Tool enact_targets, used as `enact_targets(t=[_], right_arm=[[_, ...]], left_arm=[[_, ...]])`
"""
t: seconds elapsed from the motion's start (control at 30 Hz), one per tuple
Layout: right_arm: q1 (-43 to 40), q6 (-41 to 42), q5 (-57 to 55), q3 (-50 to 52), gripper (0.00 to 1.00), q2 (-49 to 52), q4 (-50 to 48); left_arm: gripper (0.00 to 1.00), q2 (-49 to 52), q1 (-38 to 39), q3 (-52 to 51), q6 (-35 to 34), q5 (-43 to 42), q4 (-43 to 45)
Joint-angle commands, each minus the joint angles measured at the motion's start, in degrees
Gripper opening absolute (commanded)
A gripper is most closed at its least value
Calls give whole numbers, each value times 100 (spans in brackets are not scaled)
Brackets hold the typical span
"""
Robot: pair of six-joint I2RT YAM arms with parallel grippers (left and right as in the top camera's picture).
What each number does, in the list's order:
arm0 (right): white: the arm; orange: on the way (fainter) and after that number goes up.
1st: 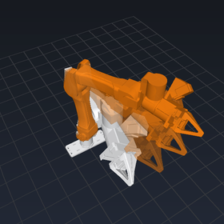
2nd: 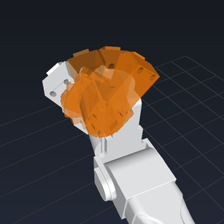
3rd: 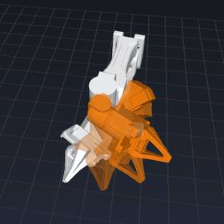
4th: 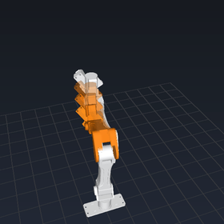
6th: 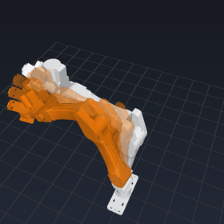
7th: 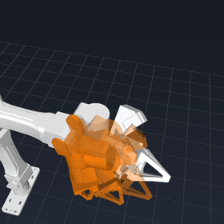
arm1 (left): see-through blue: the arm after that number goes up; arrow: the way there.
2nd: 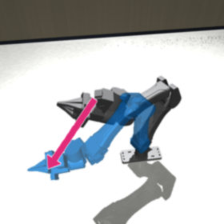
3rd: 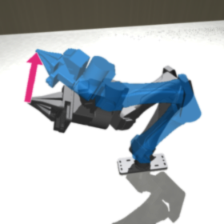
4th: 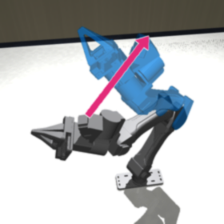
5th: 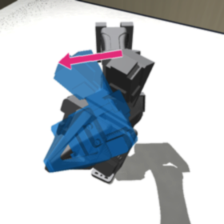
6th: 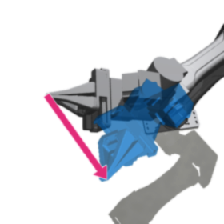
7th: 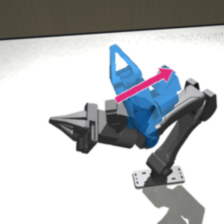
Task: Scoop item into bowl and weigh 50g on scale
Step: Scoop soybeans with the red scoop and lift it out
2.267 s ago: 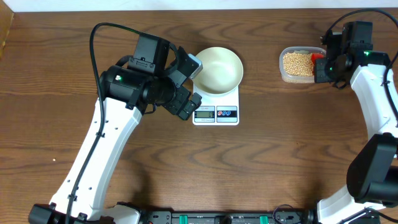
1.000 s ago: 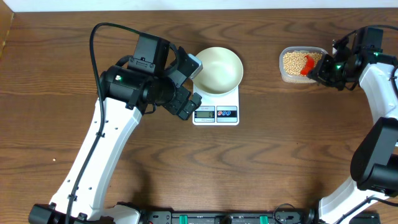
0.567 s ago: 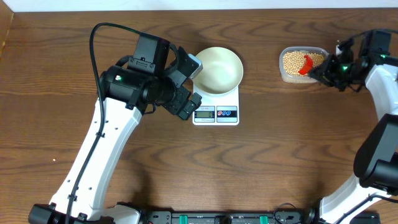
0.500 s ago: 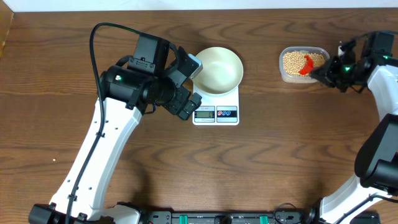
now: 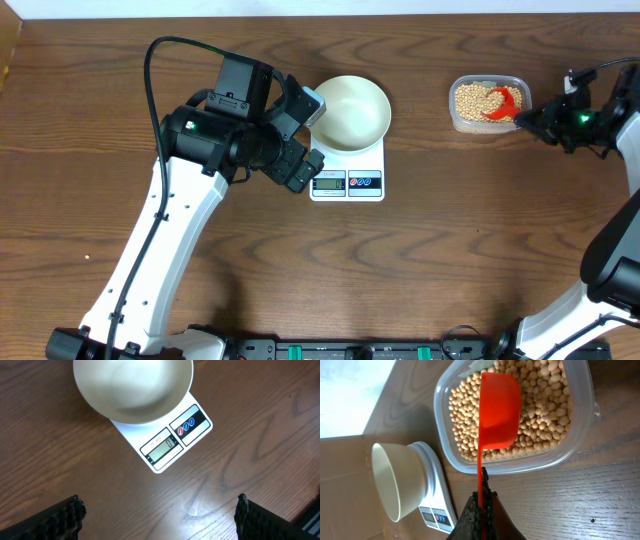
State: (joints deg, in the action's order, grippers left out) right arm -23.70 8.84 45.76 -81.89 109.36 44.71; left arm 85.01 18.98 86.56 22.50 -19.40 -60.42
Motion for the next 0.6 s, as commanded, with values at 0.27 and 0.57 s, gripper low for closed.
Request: enact_targets(t=[0.27, 0.57], right_arm=[[-293, -280, 944, 31, 1, 61, -13], [-400, -382, 1786, 31, 1, 61, -20]], left_arm=[[98, 39, 7, 98, -9, -52, -15], [98, 39, 7, 98, -9, -52, -15]])
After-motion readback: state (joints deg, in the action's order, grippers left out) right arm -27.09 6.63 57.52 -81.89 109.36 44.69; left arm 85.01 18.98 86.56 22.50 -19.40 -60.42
